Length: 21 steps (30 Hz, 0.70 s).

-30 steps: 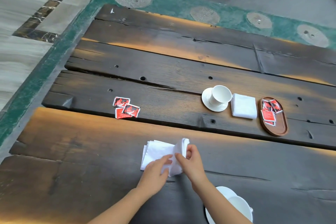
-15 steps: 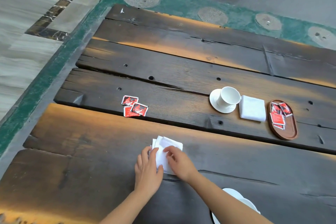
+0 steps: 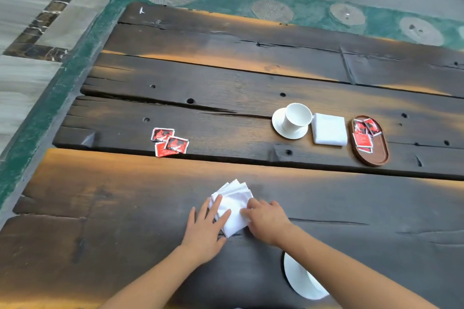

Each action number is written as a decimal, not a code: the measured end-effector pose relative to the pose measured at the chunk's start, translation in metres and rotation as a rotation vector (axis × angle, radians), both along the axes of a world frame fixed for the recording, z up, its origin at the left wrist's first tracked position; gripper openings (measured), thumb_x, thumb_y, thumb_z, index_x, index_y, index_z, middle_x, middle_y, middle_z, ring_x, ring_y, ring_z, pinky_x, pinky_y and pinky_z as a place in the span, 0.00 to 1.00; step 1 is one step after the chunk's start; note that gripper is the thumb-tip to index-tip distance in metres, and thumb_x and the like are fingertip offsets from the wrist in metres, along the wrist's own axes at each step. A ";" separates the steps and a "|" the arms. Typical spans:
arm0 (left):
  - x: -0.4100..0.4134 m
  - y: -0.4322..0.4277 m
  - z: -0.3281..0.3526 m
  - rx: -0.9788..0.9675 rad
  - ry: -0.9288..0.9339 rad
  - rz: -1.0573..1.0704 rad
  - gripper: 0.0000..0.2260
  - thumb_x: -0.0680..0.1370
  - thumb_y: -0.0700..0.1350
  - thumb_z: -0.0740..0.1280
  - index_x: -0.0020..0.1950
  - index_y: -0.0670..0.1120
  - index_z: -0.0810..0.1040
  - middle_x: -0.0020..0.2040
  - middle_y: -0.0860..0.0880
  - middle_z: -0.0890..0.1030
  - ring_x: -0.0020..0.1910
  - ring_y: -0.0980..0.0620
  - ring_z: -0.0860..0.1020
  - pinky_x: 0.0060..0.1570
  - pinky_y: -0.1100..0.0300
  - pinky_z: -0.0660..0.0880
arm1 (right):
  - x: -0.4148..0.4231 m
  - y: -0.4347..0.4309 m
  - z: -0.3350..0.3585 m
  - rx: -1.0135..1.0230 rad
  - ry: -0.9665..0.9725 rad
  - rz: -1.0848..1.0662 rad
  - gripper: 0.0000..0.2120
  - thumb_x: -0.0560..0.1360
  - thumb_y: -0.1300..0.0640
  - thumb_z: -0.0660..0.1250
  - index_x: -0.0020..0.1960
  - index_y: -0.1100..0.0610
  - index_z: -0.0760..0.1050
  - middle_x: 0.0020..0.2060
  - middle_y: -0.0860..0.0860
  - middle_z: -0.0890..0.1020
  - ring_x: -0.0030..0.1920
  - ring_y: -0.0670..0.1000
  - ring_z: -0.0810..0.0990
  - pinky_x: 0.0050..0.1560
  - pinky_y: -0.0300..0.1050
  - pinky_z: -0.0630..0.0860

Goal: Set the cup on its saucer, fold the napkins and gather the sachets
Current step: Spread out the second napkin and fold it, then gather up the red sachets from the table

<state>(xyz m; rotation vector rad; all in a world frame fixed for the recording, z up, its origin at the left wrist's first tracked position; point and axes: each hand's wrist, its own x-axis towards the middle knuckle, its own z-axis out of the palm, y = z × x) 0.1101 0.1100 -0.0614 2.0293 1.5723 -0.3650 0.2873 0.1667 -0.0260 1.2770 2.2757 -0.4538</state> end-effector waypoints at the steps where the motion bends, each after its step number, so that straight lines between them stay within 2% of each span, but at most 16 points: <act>1: 0.001 0.002 0.000 -0.008 0.009 -0.062 0.28 0.80 0.55 0.56 0.77 0.58 0.47 0.78 0.49 0.33 0.78 0.45 0.38 0.74 0.41 0.44 | 0.008 -0.003 0.003 -0.017 -0.022 0.013 0.15 0.77 0.55 0.56 0.61 0.53 0.73 0.59 0.54 0.73 0.60 0.57 0.72 0.49 0.49 0.62; 5: 0.013 0.000 0.003 -0.066 -0.050 -0.333 0.29 0.79 0.54 0.57 0.77 0.56 0.49 0.78 0.50 0.34 0.77 0.44 0.36 0.75 0.42 0.43 | 0.034 -0.018 0.010 -0.109 -0.090 0.039 0.14 0.78 0.58 0.54 0.52 0.57 0.78 0.54 0.55 0.80 0.58 0.56 0.74 0.49 0.48 0.61; 9: 0.019 -0.005 0.001 -0.082 -0.080 -0.499 0.30 0.78 0.53 0.59 0.77 0.56 0.49 0.78 0.50 0.34 0.77 0.45 0.36 0.75 0.43 0.45 | 0.047 -0.027 0.013 -0.261 -0.111 -0.035 0.16 0.78 0.59 0.51 0.52 0.59 0.78 0.55 0.56 0.82 0.56 0.58 0.78 0.49 0.47 0.63; 13: 0.027 -0.014 0.000 -0.097 -0.086 -0.556 0.31 0.77 0.52 0.60 0.77 0.56 0.49 0.78 0.50 0.35 0.77 0.44 0.35 0.75 0.42 0.44 | 0.048 -0.032 0.015 -0.381 -0.151 -0.100 0.14 0.78 0.57 0.52 0.47 0.57 0.76 0.56 0.58 0.81 0.58 0.60 0.77 0.58 0.51 0.67; 16: 0.032 -0.021 -0.002 -0.099 -0.089 -0.564 0.32 0.77 0.51 0.61 0.77 0.55 0.49 0.78 0.50 0.36 0.77 0.44 0.35 0.75 0.41 0.44 | 0.045 -0.034 0.014 -0.426 -0.194 -0.094 0.17 0.79 0.54 0.52 0.54 0.58 0.78 0.59 0.58 0.80 0.60 0.61 0.76 0.62 0.53 0.67; 21: 0.033 -0.020 0.000 -0.099 -0.091 -0.566 0.32 0.77 0.51 0.61 0.77 0.55 0.49 0.79 0.50 0.36 0.77 0.44 0.35 0.75 0.41 0.43 | 0.042 -0.030 0.019 -0.485 -0.200 -0.119 0.18 0.79 0.50 0.53 0.57 0.58 0.77 0.59 0.56 0.80 0.58 0.58 0.76 0.54 0.50 0.68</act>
